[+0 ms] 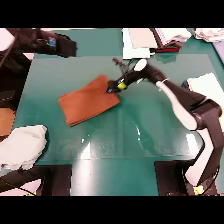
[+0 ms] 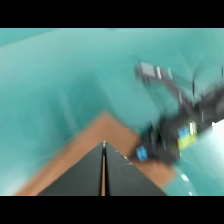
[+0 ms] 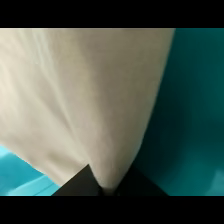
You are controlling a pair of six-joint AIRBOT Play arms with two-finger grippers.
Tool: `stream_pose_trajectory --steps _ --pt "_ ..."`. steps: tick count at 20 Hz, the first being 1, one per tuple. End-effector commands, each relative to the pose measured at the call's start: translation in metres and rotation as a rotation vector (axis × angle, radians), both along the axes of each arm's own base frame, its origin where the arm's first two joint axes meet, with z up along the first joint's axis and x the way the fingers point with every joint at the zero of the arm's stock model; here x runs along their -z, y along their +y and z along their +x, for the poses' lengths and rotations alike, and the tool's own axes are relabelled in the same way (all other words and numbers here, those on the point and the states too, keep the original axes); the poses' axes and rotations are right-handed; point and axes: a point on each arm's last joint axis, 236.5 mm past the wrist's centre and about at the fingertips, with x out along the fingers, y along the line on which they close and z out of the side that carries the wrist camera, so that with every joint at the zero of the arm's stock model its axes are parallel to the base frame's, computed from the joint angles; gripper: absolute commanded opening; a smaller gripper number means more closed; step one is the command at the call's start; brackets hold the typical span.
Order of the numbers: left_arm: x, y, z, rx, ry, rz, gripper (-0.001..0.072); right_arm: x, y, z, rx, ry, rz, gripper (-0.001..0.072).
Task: Fold the shirts.
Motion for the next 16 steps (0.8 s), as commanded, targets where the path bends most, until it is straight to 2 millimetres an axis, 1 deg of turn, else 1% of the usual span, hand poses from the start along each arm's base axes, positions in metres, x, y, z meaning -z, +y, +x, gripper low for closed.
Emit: stream_pose_trajectory --steps 1,2,3,4,5,7,8,10,11,13,14,15,16 --pt "0.006 -0.04 -0.017 0.097 -0.007 0.019 0.0024 -0.048 -0.105 0.042 0.111 -0.14 -0.156 0.0015" --pt "0.005 -0.047 -0.021 0.111 -0.011 0.017 0.0024 -0.062 -0.153 0.049 0.173 -0.155 -0.207 0.0015" --pt "0.004 -0.051 -0.023 0.12 -0.016 0.013 0.0024 -0.074 -0.199 0.052 0.235 -0.163 -0.257 0.0015" --pt "0.002 -0.054 -0.024 0.125 -0.022 0.008 0.0024 -0.087 -0.25 0.053 0.319 -0.171 -0.305 0.0015" --pt "0.001 -0.057 -0.024 0.129 -0.021 -0.008 0.0025 -0.099 -0.299 0.051 0.418 -0.177 -0.336 0.0015" --pt "-0.003 -0.059 -0.023 0.126 -0.033 -0.024 0.0024 -0.12 -0.383 0.043 0.606 -0.193 -0.349 0.0015" --pt "-0.006 -0.059 -0.021 0.118 -0.038 -0.038 0.0025 -0.127 -0.42 0.037 0.687 -0.201 -0.356 0.0016" --pt "-0.012 -0.06 -0.017 0.096 -0.048 -0.073 0.0025 -0.139 -0.482 0.022 0.835 -0.209 -0.345 0.0015" --pt "-0.014 -0.061 -0.016 0.09 -0.054 -0.083 0.0025 -0.144 -0.503 0.017 0.895 -0.213 -0.314 0.0015" --pt "-0.018 -0.061 -0.013 0.086 -0.071 -0.095 0.0024 -0.152 -0.532 0.012 0.982 -0.228 -0.268 0.0015" --pt "-0.021 -0.062 -0.012 0.083 -0.081 -0.102 0.0024 -0.155 -0.541 0.011 1.01 -0.242 -0.262 0.0015" --pt "-0.022 -0.062 -0.011 0.082 -0.085 -0.105 0.0024 -0.16 -0.546 0.014 1.031 -0.262 -0.242 0.0015" --pt "-0.021 -0.062 -0.011 0.08 -0.082 -0.107 0.0025 -0.168 -0.546 0.018 1.047 -0.284 -0.207 0.0015"
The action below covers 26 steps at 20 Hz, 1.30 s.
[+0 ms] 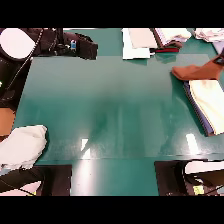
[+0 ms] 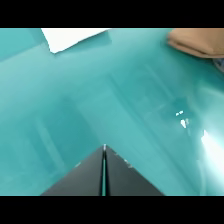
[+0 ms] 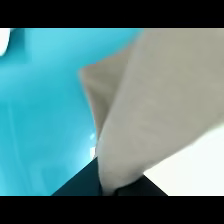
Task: Fold the shirts.
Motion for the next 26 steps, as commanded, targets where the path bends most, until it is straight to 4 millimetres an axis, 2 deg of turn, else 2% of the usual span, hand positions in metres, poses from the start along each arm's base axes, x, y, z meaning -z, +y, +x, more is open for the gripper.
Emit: stream_pose_trajectory --steps 1,4,7,9,11,14,15,18,20,23,26 --pt "-0.004 -0.001 0.003 -0.009 -0.01 -0.018 0.0024 -0.031 -0.027 0.002 0.082 -0.124 0.048 0.0015" --pt "-0.002 -0.001 0.002 -0.007 -0.004 -0.014 0.0025 -0.081 -0.017 0.016 0.046 -0.228 -0.005 0.0015" --pt "-0.001 -0.001 0.001 -0.005 0.001 -0.01 0.0025 -0.13 -0.007 0.018 0.007 -0.311 -0.069 0.0015" --pt "0.001 0.0 0.0 -0.004 0.007 -0.005 0.0025 -0.146 0.001 0.011 -0.022 -0.317 -0.087 0.0015" --pt "0.002 0.0 -0.001 -0.002 0.012 -0.001 0.0025 -0.144 0.007 0.001 -0.034 -0.293 -0.083 0.0015" --pt "0.003 0.0 -0.001 -0.001 0.015 0.002 0.0025 -0.126 0.009 -0.022 -0.048 -0.231 -0.076 0.0015" --pt "0.004 0.0 -0.002 0.0 0.019 0.005 0.0025 -0.115 0.0 -0.036 -0.024 -0.183 -0.095 0.0015" --pt "0.009 0.001 -0.005 0.009 0.036 0.025 0.0025 -0.07 -0.038 -0.09 0.08 0.002 -0.173 0.0015" --pt "0.011 0.001 -0.006 0.011 0.042 0.03 0.0025 -0.037 -0.057 -0.13 0.142 0.107 -0.184 0.0015" --pt "0.012 0.002 -0.006 0.012 0.044 0.032 0.0025 0.008 -0.066 -0.182 0.209 0.21 -0.14 0.0016" --pt "0.012 0.002 -0.006 0.012 0.045 0.033 0.0025 0.04 -0.068 -0.22 0.264 0.269 -0.086 0.0018"
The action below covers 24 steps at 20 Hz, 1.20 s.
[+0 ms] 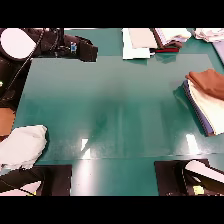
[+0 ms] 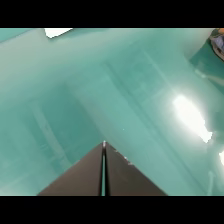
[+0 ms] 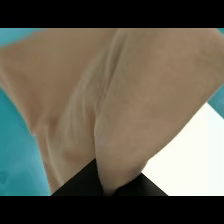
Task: Fold the shirts.
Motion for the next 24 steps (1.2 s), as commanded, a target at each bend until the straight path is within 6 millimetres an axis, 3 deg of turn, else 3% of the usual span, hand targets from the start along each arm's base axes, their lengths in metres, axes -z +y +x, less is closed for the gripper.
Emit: stream_pose_trajectory --steps 1,3,5,7,8,10,11,13,15,18,20,22,24 --pt "0.001 0.0 -0.001 0.002 0.003 0.005 0.0025 0.041 -0.004 -0.051 0.082 0.085 0.052 0.0056" --pt "0.002 0.0 -0.001 0.004 0.006 0.008 0.0025 0.053 -0.009 -0.069 0.136 0.101 0.085 0.0372" --pt "0.002 0.0 -0.001 0.009 0.001 0.014 0.0025 0.053 -0.015 -0.08 0.203 0.099 0.113 0.0551" --pt "0.002 0.0 -0.001 0.009 0.001 0.014 0.0025 0.041 -0.02 -0.077 0.241 0.066 0.116 0.0584" --pt "0.002 0.0 -0.001 0.008 0.001 0.014 0.0026 0.028 -0.019 -0.065 0.224 0.021 0.111 0.0584" --pt "0.002 0.0 -0.001 0.008 0.001 0.014 0.0026 -0.01 -0.009 -0.026 0.161 -0.114 0.099 0.0583" --pt "0.001 0.0 -0.001 0.007 -0.002 0.011 0.0026 -0.031 0.005 -0.002 0.106 -0.189 0.102 0.0582" --pt "0.0 0.0 0.0 0.006 -0.007 0.008 0.0026 -0.073 0.06 0.049 -0.066 -0.321 0.143 0.0582" --pt "0.001 0.0 0.0 0.006 -0.005 0.008 0.0026 -0.101 0.133 0.086 -0.271 -0.387 0.175 0.0582" --pt "0.0 0.0 0.0 0.006 -0.008 0.006 0.0026 -0.116 0.248 0.113 -0.557 -0.413 0.195 0.0572" --pt "-0.003 -0.001 0.002 0.003 -0.02 -0.002 0.0026 -0.117 0.313 0.115 -0.71 -0.42 0.196 0.0546" --pt "-0.006 -0.001 0.003 0.0 -0.029 -0.009 0.0026 -0.114 0.364 0.108 -0.842 -0.414 0.167 0.0293" --pt "-0.006 -0.001 0.004 -0.001 -0.031 -0.01 0.0026 -0.109 0.402 0.098 -0.948 -0.401 0.128 0.003"
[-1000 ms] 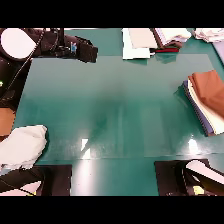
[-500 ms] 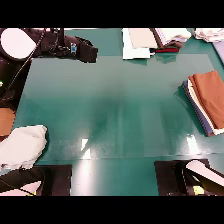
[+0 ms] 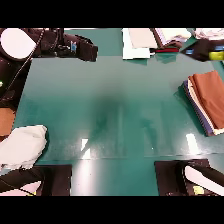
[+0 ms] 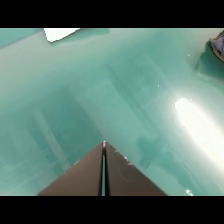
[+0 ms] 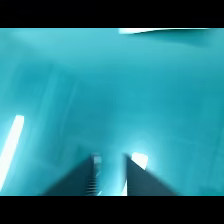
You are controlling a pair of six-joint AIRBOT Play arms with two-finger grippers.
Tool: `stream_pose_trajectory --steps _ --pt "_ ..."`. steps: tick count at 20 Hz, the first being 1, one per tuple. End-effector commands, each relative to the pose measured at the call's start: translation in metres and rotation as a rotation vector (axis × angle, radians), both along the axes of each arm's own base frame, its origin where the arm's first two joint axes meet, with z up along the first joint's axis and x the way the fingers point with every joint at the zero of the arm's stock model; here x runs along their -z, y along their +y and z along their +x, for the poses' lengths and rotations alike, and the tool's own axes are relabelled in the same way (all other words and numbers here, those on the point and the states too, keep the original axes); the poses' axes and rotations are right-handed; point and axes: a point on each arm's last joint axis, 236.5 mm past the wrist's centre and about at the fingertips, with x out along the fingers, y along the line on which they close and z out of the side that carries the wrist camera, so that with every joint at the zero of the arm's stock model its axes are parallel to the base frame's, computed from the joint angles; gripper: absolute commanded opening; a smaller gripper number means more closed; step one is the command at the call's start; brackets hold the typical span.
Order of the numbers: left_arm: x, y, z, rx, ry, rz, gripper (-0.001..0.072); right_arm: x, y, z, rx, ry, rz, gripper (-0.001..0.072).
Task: Fold the shirts.
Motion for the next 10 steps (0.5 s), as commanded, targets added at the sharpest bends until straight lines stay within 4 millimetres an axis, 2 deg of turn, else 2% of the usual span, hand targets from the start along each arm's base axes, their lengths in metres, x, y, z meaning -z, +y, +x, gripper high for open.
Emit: stream_pose_trajectory --steps 1,3,5,10 --pt "-0.003 -0.001 0.001 -0.002 -0.01 -0.008 0.0026 0.002 0.079 -0.017 -0.189 -0.056 -0.088 0.0016" --pt "-0.003 -0.001 0.002 -0.002 -0.01 -0.008 0.0026 0.008 0.097 -0.025 -0.244 -0.066 -0.143 0.0016" --pt "-0.003 -0.001 0.002 -0.002 -0.01 -0.008 0.0026 0.01 0.107 -0.031 -0.273 -0.07 -0.167 0.0016" --pt "-0.003 -0.001 0.001 -0.002 -0.01 -0.008 0.0025 0.012 0.109 -0.034 -0.284 -0.061 -0.166 0.0016"
